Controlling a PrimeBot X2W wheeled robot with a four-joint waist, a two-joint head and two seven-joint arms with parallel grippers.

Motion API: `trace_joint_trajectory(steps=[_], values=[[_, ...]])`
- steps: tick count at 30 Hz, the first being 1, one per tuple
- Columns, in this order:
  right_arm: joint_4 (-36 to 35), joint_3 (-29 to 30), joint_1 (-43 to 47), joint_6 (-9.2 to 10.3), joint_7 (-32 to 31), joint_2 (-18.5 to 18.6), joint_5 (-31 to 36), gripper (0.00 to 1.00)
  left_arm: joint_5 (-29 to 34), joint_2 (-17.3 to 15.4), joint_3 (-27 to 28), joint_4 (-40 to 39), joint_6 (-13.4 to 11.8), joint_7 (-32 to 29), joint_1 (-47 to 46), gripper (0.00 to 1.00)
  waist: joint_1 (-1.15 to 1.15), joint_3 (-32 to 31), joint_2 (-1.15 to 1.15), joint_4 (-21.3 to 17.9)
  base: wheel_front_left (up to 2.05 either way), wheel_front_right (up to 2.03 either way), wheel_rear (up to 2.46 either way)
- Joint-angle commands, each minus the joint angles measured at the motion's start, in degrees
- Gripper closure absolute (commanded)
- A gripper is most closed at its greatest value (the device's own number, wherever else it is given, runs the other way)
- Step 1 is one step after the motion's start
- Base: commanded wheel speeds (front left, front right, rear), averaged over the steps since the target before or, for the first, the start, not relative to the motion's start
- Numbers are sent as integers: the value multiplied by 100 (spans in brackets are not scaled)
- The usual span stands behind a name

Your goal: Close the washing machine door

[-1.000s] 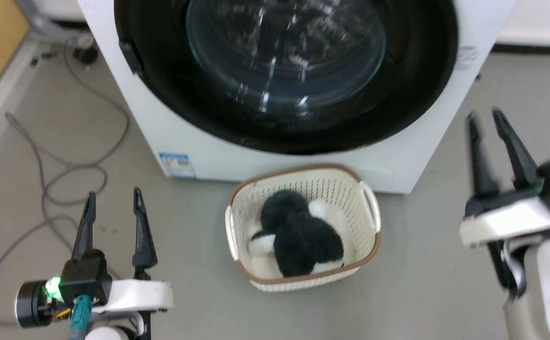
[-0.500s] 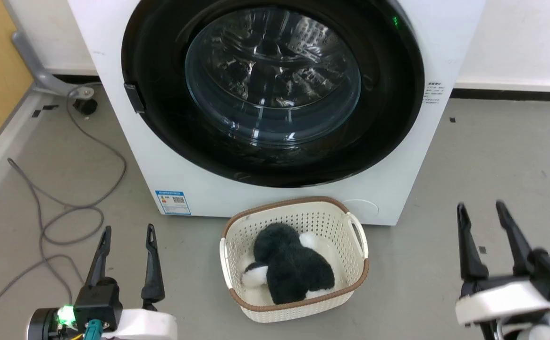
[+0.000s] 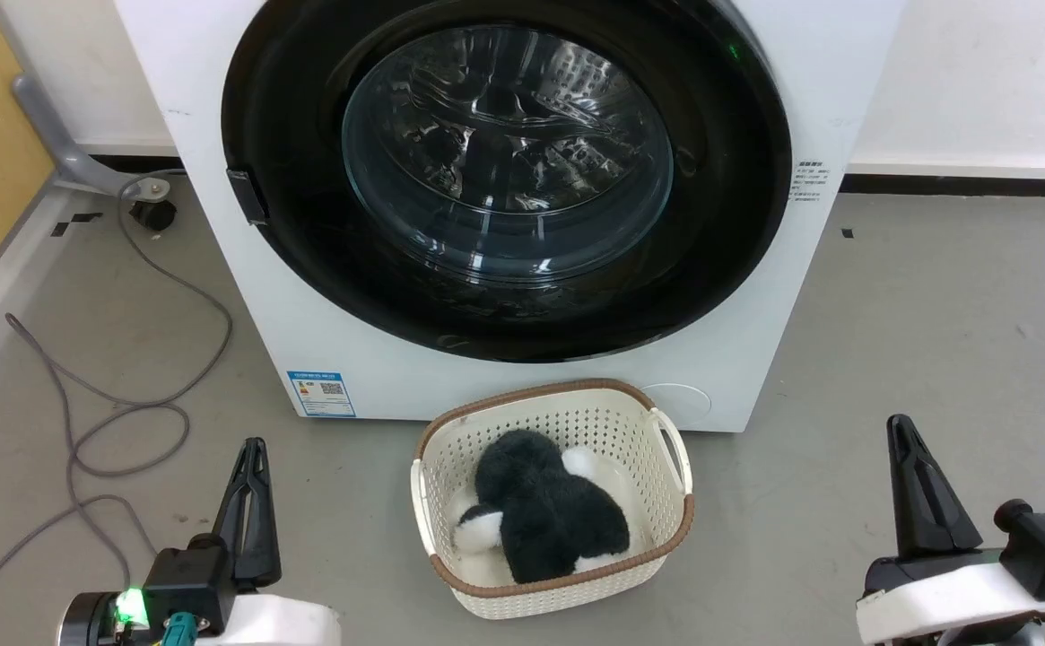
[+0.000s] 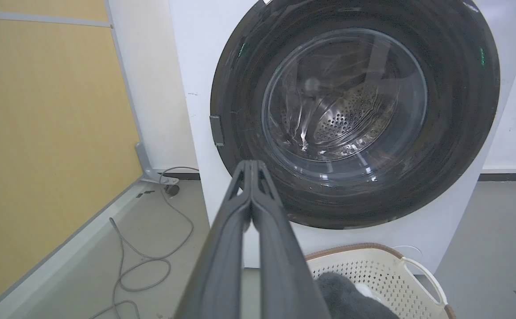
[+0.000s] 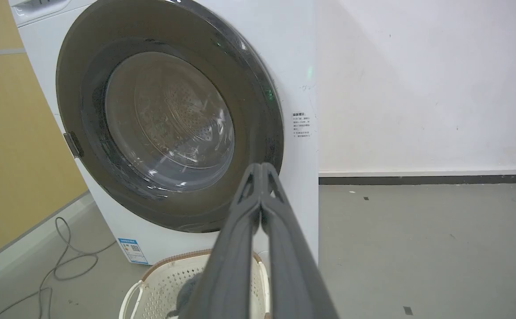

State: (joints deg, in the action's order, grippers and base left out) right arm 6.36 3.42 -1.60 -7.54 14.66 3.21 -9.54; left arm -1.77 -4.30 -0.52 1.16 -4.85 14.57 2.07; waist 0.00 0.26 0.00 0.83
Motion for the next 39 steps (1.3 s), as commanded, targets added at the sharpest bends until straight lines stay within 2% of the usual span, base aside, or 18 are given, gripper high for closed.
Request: trace_joint_trajectory(steps=[1,39], values=[[-20,-10,5,0,-39,-1,28,100,5,3,8,-4,15,-36,-6,100,0,0,0,-1,0,0,0],[-213,-114,53,2,-486,-11,318,100,59,47,22,-39,162,-481,-69,100,0,-8,0,-27,0,0,0]])
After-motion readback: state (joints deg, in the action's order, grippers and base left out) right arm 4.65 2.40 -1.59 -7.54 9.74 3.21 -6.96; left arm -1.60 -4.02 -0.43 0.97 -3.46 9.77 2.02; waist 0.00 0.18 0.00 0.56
